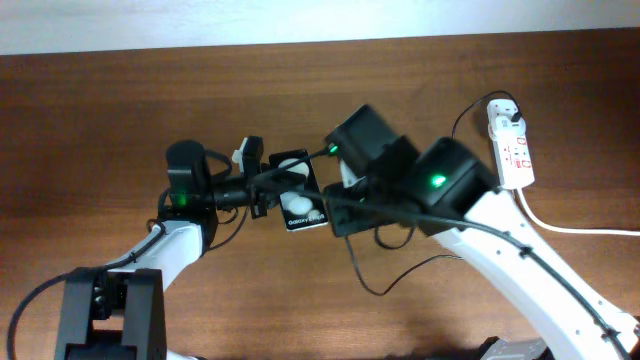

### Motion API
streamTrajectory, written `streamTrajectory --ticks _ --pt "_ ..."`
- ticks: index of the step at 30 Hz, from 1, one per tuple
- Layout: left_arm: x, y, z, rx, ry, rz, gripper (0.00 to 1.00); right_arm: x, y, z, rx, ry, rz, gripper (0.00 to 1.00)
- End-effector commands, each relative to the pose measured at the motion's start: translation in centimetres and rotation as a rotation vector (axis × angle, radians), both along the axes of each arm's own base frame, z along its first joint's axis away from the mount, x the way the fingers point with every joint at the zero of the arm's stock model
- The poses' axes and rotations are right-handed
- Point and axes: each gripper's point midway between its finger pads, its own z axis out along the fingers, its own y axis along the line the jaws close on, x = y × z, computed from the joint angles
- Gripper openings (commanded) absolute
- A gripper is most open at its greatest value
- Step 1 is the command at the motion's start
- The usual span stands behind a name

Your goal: Plug charger to phone and switch on socket

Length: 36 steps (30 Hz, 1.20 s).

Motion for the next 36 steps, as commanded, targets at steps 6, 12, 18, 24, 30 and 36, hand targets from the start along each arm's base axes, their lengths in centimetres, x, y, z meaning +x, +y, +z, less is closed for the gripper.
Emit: streamTrajectory --ticks 6,12,18,24,30,36 --pt "2.0 2.0 2.3 -0.006 -0.213 0.057 0.0 -3.1 2.9 -3.1 0.011 0.095 -0.003 0.04" --pt "1.9 3.1 2.5 -0.04 -0.091 0.058 0.0 -4.0 5.1 -3.3 0.079 0.114 0.054 0.04" --pt "1.5 3.0 2.6 -0.058 -0.022 0.039 0.0 -3.9 6.1 -2.9 0.127 0.117 0.055 0.04" --pt "1.1 2.9 2.8 -0.066 -0.028 0.015 0.0 -3.9 6.2 -3.2 0.137 0.176 -0.042 0.04" --pt "0.9 2.9 4.2 -0.076 -0.109 -0.007 0.0 -4.0 6.6 -3.8 0.132 0.208 -0.049 0.04" --pt "0.8 2.9 4.2 -0.077 -0.11 -0.011 0.0 -3.8 6.8 -3.8 0.138 0.202 -0.049 0.04"
